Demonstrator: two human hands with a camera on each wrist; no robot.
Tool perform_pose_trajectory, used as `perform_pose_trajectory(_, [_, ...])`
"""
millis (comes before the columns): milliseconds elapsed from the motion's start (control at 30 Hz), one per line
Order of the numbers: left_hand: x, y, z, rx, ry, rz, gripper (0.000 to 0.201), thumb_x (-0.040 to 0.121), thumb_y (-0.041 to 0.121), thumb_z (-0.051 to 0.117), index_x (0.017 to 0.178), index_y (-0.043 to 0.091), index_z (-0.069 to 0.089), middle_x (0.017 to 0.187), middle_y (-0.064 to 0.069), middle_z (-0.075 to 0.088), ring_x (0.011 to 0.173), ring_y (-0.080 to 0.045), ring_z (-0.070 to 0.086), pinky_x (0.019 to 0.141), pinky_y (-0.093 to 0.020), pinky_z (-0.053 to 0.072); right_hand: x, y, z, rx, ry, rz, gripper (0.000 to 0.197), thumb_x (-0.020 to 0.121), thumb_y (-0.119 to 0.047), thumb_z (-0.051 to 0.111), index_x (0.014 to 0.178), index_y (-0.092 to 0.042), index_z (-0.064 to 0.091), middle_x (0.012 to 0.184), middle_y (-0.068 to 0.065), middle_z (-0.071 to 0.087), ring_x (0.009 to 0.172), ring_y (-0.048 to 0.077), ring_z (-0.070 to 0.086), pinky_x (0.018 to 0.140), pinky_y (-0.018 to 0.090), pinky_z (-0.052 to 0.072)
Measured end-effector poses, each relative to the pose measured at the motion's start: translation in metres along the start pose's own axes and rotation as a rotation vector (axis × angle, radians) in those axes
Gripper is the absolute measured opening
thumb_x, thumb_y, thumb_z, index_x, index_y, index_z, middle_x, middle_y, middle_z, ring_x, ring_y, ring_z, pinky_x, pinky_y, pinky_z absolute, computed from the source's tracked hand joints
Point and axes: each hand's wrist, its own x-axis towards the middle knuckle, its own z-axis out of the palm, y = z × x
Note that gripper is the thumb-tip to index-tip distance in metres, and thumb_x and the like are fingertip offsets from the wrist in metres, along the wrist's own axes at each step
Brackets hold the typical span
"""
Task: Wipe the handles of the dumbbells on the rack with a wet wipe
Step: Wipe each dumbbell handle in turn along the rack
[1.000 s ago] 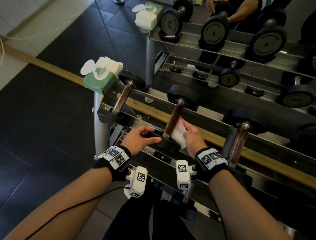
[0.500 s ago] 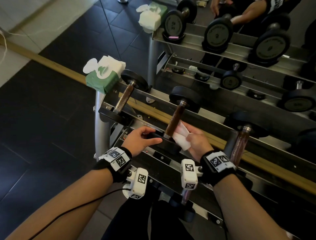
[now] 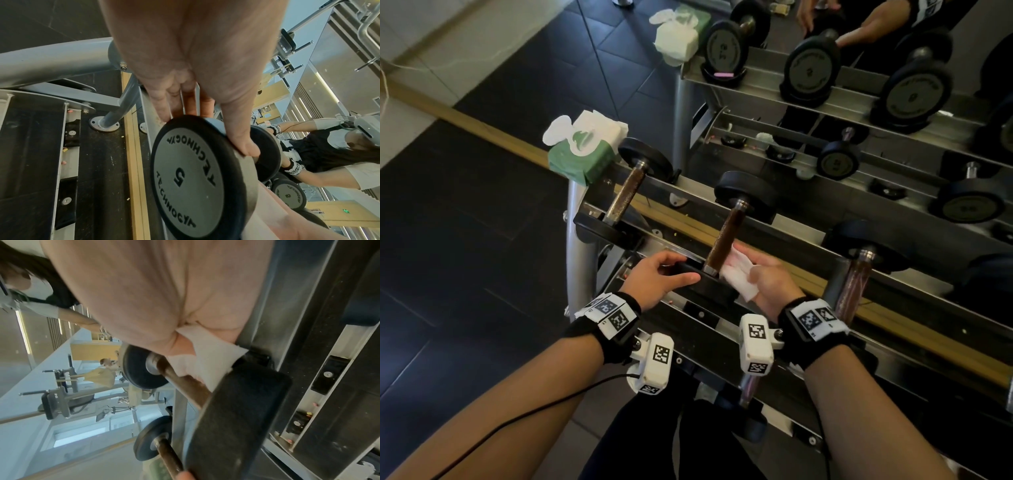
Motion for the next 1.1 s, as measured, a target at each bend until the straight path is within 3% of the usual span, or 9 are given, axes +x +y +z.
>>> perform_pose_trajectory(67, [0.001,0.002,-0.002,0.014,-0.002,-0.002,0.067,0.048,0.074,0.077,0.107,0.047,0.060,0.115,0.010,0.065,0.106,-0.009,0.064,0.088,-0.031,0.056,-0.003,-0.013,-0.003,0.032,0.073,-0.024,0.052,0.092,0.011,0.038,0.117,-0.025,0.066,0.117,0.004,0.066,0.098,0.018,0.066,0.065,0.030,0.057])
perform_pose_trajectory(233, [0.003,0.005,-0.005,0.042,-0.020,-0.025,0.059,0.057,0.064,0.080,0.109,0.044,0.060,0.115,0.009,0.066,0.103,-0.009,0.066,0.067,-0.014,0.055,0.024,-0.034,0.018,-0.158,0.202,-0.175,0.048,0.100,-0.002,0.042,0.139,-0.028,0.053,0.144,0.005,0.049,0.125,0.022,0.050,0.112,0.039,0.035])
perform_pose_trajectory(367, [0.007,0.003,-0.007,0.076,-0.032,-0.028,0.054,0.071,0.050,0.081,0.118,0.036,0.060,0.117,0.007,0.065,0.106,-0.010,0.064,0.078,-0.025,0.056,0.025,-0.018,0.033,-0.187,0.121,-0.158,0.047,0.105,-0.020,0.039,0.149,-0.036,0.036,0.148,0.000,0.041,0.125,0.014,0.047,0.093,0.026,0.032])
perform_pose_trajectory(500, [0.008,0.003,-0.009,0.091,-0.048,-0.027,0.052,0.073,0.051,0.079,0.118,0.036,0.059,0.117,0.008,0.062,0.105,-0.009,0.062,0.075,-0.022,0.052,0.005,0.007,0.024,-0.190,-0.030,-0.128,0.044,0.099,-0.050,0.048,0.134,-0.025,0.057,0.129,-0.002,0.061,0.110,0.004,0.058,0.103,0.027,0.038])
perform_pose_trajectory(567, [0.009,0.004,-0.010,0.119,-0.057,-0.022,0.050,0.072,0.053,0.079,0.115,0.039,0.059,0.116,0.010,0.063,0.105,-0.007,0.061,0.075,-0.020,0.049,-0.006,0.005,0.017,-0.237,-0.069,-0.142,0.030,0.100,-0.036,0.052,0.122,-0.021,0.066,0.106,-0.007,0.068,0.091,-0.006,0.065,0.081,0.010,0.049])
perform_pose_trajectory(633, [0.010,0.007,-0.012,0.128,-0.081,-0.032,0.048,0.070,0.056,0.079,0.110,0.042,0.058,0.115,0.011,0.064,0.104,-0.006,0.062,0.075,-0.019,0.049,-0.011,-0.005,0.012,-0.267,0.013,-0.184,0.021,0.097,-0.021,0.057,0.114,-0.019,0.070,0.101,-0.007,0.065,0.084,-0.002,0.066,0.068,0.013,0.051])
perform_pose_trajectory(767, [0.013,0.011,-0.016,0.165,-0.098,-0.039,0.045,0.065,0.062,0.079,0.101,0.047,0.057,0.109,0.015,0.064,0.098,-0.002,0.062,0.066,-0.014,0.044,0.000,-0.025,0.015,-0.237,0.235,-0.282,0.034,0.099,-0.006,0.048,0.127,-0.017,0.064,0.121,-0.003,0.054,0.114,0.011,0.050,0.104,0.026,0.038])
perform_pose_trajectory(933, [0.016,0.011,-0.016,0.186,-0.090,-0.032,0.052,0.052,0.073,0.075,0.095,0.048,0.060,0.102,0.018,0.065,0.095,-0.001,0.060,0.064,-0.017,0.044,0.013,-0.009,0.038,-0.183,0.182,-0.255,0.027,0.100,-0.041,0.051,0.114,-0.026,0.069,0.089,-0.016,0.066,0.073,-0.013,0.062,0.069,0.015,0.038])
perform_pose_trajectory(1100, [0.016,0.013,-0.016,0.221,-0.090,-0.038,0.039,0.066,0.059,0.081,0.095,0.045,0.060,0.101,0.017,0.064,0.093,0.002,0.058,0.067,-0.015,0.040,0.003,0.018,0.021,-0.417,0.033,-0.224,0.035,0.095,-0.053,0.054,0.115,-0.029,0.071,0.121,-0.012,0.066,0.117,0.003,0.057,0.097,0.024,0.039])
